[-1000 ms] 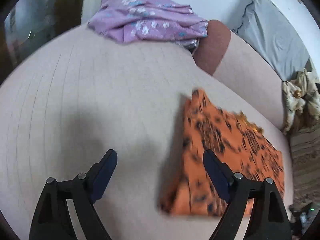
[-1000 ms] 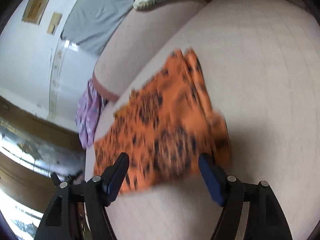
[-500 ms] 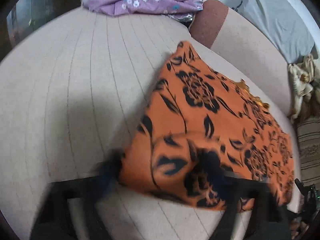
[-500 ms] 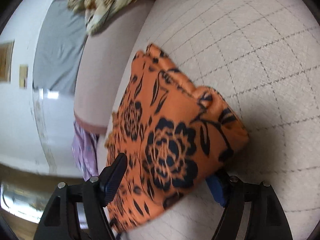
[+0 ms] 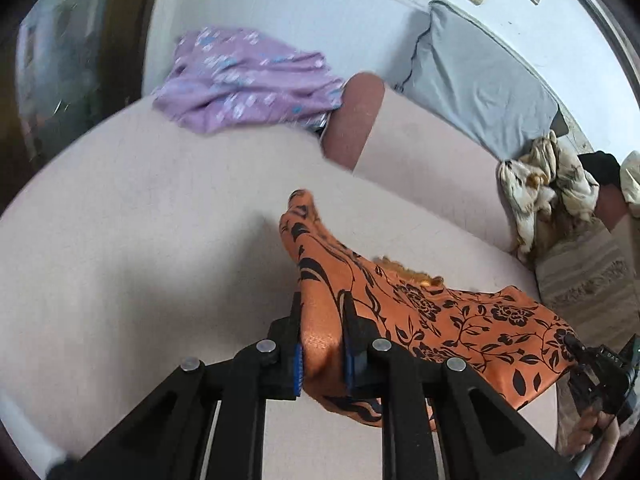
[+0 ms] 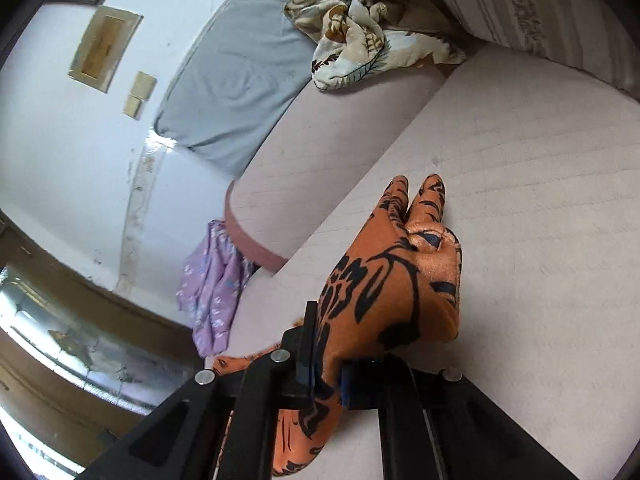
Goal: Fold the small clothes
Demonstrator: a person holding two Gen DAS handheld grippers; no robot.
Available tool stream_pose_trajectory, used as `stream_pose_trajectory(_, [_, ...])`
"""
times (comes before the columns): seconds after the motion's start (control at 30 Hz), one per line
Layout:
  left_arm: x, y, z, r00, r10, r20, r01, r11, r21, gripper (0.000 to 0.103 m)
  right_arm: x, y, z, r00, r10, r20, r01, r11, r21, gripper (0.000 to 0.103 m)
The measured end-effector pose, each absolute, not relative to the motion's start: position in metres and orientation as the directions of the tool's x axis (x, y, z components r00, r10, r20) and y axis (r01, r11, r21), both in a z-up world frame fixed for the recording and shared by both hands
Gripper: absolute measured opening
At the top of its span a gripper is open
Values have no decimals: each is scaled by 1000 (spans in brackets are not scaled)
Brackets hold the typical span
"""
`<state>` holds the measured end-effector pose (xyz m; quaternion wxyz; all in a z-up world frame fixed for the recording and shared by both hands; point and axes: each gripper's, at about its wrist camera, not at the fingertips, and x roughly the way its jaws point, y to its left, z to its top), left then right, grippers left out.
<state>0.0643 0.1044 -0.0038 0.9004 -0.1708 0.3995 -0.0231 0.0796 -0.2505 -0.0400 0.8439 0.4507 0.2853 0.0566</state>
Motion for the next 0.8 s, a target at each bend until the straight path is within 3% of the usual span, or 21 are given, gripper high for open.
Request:
stream_pose_trajectory(0.07, [43, 107, -40, 641, -131, -756, -139, 949, -282, 35, 44, -247, -53, 812, 346, -470, 188, 608, 771, 12])
stream_pose_trajectory(0.1, [33, 111, -72, 593, -105, -799, -148, 961, -235, 61, 25, -247, -71, 790, 334, -513, 220, 628, 747, 18])
stream_pose_trajectory(0.13, [29, 117, -97, 527, -83, -846, -157, 968, -193, 67, 12, -248, -95, 762, 337, -553, 246, 640, 728, 40])
stream_pose_trajectory(0.17, [26, 124, -126, 434, -65, -899, -177, 972, -156, 66, 4, -248, -127, 704, 345, -621, 299, 649, 699, 55])
stream_pose_trajectory(0.2, [18, 132, -132, 466, -101, -879, -155, 969, -193, 66, -7, -253, -164, 622, 347, -702, 395, 635, 664, 52])
stream_pose_trajectory(0.23, [12, 136, -123, 513, -82, -855, -154, 970, -186, 66, -24, -260, -179, 644, 365, -672, 397, 592, 702, 40])
stream_pose_trajectory(0.27, [11, 138, -115, 517, -42, -855, -173, 973, -152, 68, -44, -269, -178, 687, 345, -640, 379, 580, 721, 40])
stream_pose_trajectory(0.33, [17, 143, -97, 547, -7, -837, -192, 972, -134, 68, -61, -278, -161, 690, 252, -678, 412, 633, 655, 61])
stream_pose_trajectory(0.47, [30, 127, -69, 611, -38, -791, -137, 979, -153, 68, -60, -286, -110, 754, 176, -633, 359, 697, 621, 61])
stream_pose_trajectory(0.53, [40, 106, -64, 620, -81, -780, -73, 984, -160, 70, -39, -271, -84, 769, 249, -589, 240, 741, 627, 74])
stream_pose_trajectory(0.67, [53, 72, -74, 617, -121, -778, 28, 991, -132, 79, 16, -226, -84, 657, 518, -548, 30, 708, 705, 78])
stream_pose_trajectory(0.73, [62, 59, -94, 570, -90, -817, 49, 996, -75, 81, 32, -225, -110, 622, 498, -604, 80, 727, 682, 76])
stream_pose_trajectory(0.77, [66, 56, -106, 524, -56, -850, 42, 998, -39, 81, 37, -236, -133, 592, 424, -685, 199, 747, 634, 71])
stream_pose_trajectory(0.8, [68, 57, -114, 489, -41, -871, 37, 999, -26, 81, 30, -256, -160, 585, 437, -684, 309, 659, 686, 47])
